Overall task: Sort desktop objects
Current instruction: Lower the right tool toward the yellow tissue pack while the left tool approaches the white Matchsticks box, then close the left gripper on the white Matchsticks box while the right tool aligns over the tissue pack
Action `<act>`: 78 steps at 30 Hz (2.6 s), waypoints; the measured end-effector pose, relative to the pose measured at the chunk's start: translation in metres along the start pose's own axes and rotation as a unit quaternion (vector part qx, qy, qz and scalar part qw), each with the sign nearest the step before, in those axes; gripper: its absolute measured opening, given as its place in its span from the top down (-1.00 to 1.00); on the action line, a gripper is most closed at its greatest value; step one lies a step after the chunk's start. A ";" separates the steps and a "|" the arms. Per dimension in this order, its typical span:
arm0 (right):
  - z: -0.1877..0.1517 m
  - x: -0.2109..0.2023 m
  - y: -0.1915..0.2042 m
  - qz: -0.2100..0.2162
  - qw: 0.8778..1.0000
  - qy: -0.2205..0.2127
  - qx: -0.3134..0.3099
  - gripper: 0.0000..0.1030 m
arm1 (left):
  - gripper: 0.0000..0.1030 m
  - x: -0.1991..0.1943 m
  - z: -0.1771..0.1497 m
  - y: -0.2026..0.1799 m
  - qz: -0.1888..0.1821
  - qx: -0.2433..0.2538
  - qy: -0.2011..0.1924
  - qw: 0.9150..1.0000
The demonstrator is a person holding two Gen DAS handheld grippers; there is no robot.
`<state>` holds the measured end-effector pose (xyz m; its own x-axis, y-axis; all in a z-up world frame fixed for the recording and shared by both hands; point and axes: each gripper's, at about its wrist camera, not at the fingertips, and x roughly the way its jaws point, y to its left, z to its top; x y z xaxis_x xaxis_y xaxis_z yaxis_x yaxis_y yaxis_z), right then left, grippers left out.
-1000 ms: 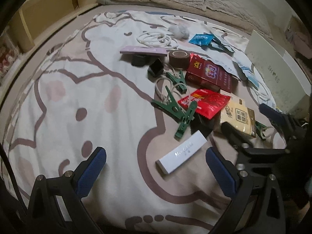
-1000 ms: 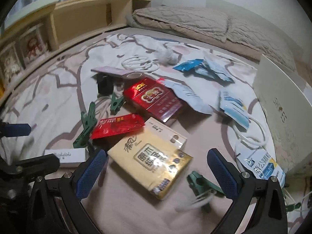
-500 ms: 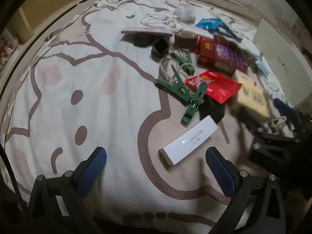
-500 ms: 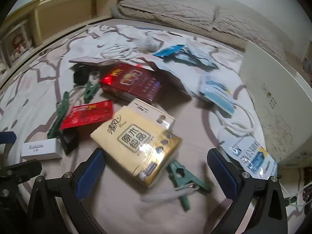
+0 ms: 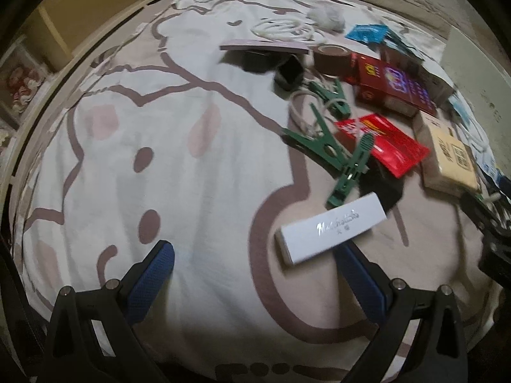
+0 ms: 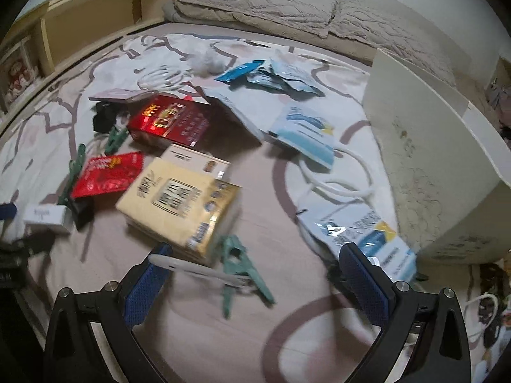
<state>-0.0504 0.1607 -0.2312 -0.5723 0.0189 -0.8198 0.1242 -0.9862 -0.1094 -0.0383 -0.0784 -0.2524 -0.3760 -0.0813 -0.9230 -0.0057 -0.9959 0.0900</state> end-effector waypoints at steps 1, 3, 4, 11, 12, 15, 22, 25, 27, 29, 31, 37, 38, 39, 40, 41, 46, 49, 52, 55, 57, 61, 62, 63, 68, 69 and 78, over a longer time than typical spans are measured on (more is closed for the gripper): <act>0.000 -0.001 -0.002 -0.003 1.000 0.000 -0.003 -1.00 | -0.99 0.000 0.001 0.002 0.005 -0.004 -0.002 1.000; 0.001 -0.002 -0.006 -0.006 1.000 0.000 -0.006 -1.00 | -0.99 0.001 0.002 0.005 0.013 -0.011 -0.004 1.000; 0.000 -0.002 -0.008 -0.007 1.000 0.000 -0.005 -1.00 | -0.99 0.002 0.002 0.006 0.016 -0.014 -0.005 1.000; 0.000 0.003 -0.021 -0.019 1.000 0.010 0.006 -1.00 | -1.00 0.008 0.004 0.014 0.024 -0.037 -0.005 0.999; 0.000 0.004 -0.023 -0.024 1.000 0.012 0.006 -1.00 | -1.00 0.007 0.003 0.014 0.025 -0.036 -0.006 0.999; 0.001 0.008 -0.032 -0.036 0.999 0.018 0.011 -1.00 | -0.99 0.005 0.000 0.014 0.023 -0.034 -0.007 0.999; -0.001 0.010 -0.053 -0.047 0.998 0.033 0.024 -1.00 | -0.99 -0.006 -0.006 0.007 -0.018 -0.018 -0.026 0.999; -0.002 0.010 -0.058 -0.053 0.998 0.038 0.020 -1.00 | -0.99 -0.011 -0.006 -0.001 -0.034 -0.001 -0.036 0.999; -0.003 0.009 -0.061 -0.058 0.997 0.039 0.017 -1.00 | -0.99 -0.012 -0.003 -0.006 -0.042 0.007 -0.041 0.998; -0.003 0.006 -0.064 -0.058 0.998 0.036 0.016 -1.00 | -0.99 -0.014 -0.002 -0.010 -0.046 0.016 -0.048 0.998; -0.004 0.003 -0.065 -0.056 0.998 0.032 0.015 -1.00 | -0.99 -0.014 -0.002 -0.011 -0.051 0.018 -0.047 0.997; 0.000 -0.012 -0.058 -0.026 1.000 0.004 0.002 -1.00 | -0.99 -0.011 0.003 -0.014 -0.052 0.016 -0.049 0.997; 0.001 -0.015 -0.055 -0.019 1.000 -0.004 -0.001 -1.00 | -0.99 -0.010 0.004 -0.015 -0.051 0.018 -0.049 0.997; 0.001 -0.017 -0.053 -0.014 1.000 -0.009 -0.004 -1.00 | -0.99 -0.009 0.005 -0.017 -0.047 0.022 -0.049 0.997; 0.002 -0.018 -0.050 -0.009 1.000 -0.013 -0.008 -1.00 | -0.99 -0.007 0.007 -0.019 -0.041 0.029 -0.048 0.998; 0.002 -0.021 -0.047 -0.001 1.000 -0.018 -0.013 -1.00 | -0.99 -0.005 0.008 -0.020 -0.036 0.033 -0.046 0.998; 0.003 -0.028 -0.038 0.022 0.999 -0.033 -0.020 -1.00 | -0.99 0.004 0.010 -0.024 -0.022 0.045 -0.039 0.998; 0.005 -0.032 -0.038 0.035 0.998 -0.040 -0.014 -1.00 | -0.99 0.008 0.011 -0.023 -0.025 0.044 -0.040 0.998; 0.009 -0.040 -0.037 0.049 0.997 -0.055 -0.006 -1.00 | -1.00 0.012 0.011 -0.020 -0.036 0.031 -0.035 0.998; 0.015 -0.048 -0.034 0.075 0.994 -0.076 0.014 -1.00 | -1.00 0.013 0.007 -0.019 -0.044 0.026 -0.039 0.998; 0.016 -0.050 -0.031 0.086 0.993 -0.083 0.022 -1.00 | -1.00 0.012 0.005 -0.021 -0.042 0.030 -0.044 0.998; 0.016 -0.050 -0.022 0.102 0.990 -0.092 0.034 -1.00 | -1.00 0.012 0.001 -0.022 -0.045 0.031 -0.050 0.997; 0.016 -0.049 -0.020 0.105 0.990 -0.092 0.037 -1.00 | -1.00 0.013 0.000 -0.021 -0.047 0.030 -0.051 0.997; 0.015 -0.047 -0.018 0.107 0.989 -0.091 0.040 -1.00 | -1.00 0.013 0.000 -0.020 -0.049 0.029 -0.052 0.997; 0.010 -0.036 -0.008 0.102 0.988 -0.104 0.047 -1.00 | -1.00 0.013 -0.002 -0.019 -0.052 0.024 -0.058 0.997; 0.009 -0.034 -0.006 0.101 0.988 -0.105 0.046 -1.00 | -1.00 0.013 -0.002 -0.018 -0.054 0.023 -0.060 0.996; 0.007 -0.007 0.018 0.089 0.993 -0.074 0.019 -1.00 | -1.00 0.011 -0.002 -0.018 -0.053 0.016 -0.069 0.996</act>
<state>-0.0498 0.1416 -0.2234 -0.6569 -0.1789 -0.7325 0.2063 -0.9770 0.0537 -0.0401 -0.0617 -0.2646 -0.4946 0.0330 -0.8685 -0.0811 -0.9967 0.0083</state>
